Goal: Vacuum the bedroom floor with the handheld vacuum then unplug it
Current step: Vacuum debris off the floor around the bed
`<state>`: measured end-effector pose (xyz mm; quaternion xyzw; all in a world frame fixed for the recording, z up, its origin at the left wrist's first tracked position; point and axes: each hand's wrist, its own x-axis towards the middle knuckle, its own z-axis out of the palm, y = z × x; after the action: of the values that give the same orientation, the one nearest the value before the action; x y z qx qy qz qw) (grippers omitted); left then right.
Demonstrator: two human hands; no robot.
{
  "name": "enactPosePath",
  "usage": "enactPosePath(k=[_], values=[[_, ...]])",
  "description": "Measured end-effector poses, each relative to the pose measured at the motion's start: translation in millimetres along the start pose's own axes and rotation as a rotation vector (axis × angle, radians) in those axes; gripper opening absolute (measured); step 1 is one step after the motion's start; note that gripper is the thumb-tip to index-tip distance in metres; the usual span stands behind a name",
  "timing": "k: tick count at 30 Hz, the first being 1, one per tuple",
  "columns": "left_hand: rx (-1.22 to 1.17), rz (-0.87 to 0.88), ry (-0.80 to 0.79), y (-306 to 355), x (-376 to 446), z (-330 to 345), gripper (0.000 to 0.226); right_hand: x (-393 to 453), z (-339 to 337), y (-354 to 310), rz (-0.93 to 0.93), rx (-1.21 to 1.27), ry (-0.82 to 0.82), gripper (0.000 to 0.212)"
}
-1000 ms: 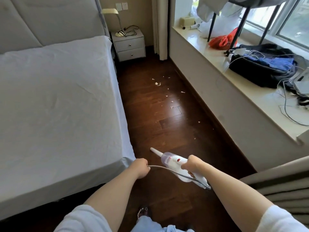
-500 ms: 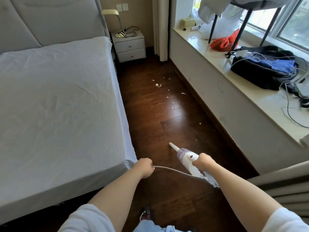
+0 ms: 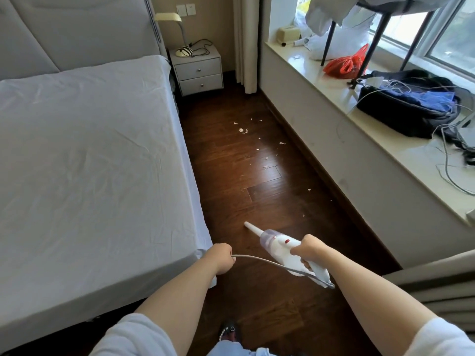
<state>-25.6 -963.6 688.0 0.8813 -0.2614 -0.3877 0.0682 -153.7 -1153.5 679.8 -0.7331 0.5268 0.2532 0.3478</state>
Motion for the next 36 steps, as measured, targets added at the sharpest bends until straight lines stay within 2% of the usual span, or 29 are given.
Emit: enactPosePath(k=[7,18,22,26,36], values=[[0.043,0.007,0.007,3,6,-9,0.027,-4,18,-10,-0.014,-0.006,-0.006,0.042],[0.093,0.079,-0.038,39,2,17,0.029,-14,-15,36,0.076,-0.033,0.094,0.038],[0.094,0.079,-0.039,48,-4,28,0.024,-17,-23,64,0.120,-0.020,0.077,0.046],[0.084,0.073,-0.050,56,-10,42,0.023,-20,-31,85,0.106,0.052,0.067,0.042],[0.048,0.018,-0.014,67,-22,60,0.026,-26,-37,81,-0.016,0.007,-0.051,0.038]])
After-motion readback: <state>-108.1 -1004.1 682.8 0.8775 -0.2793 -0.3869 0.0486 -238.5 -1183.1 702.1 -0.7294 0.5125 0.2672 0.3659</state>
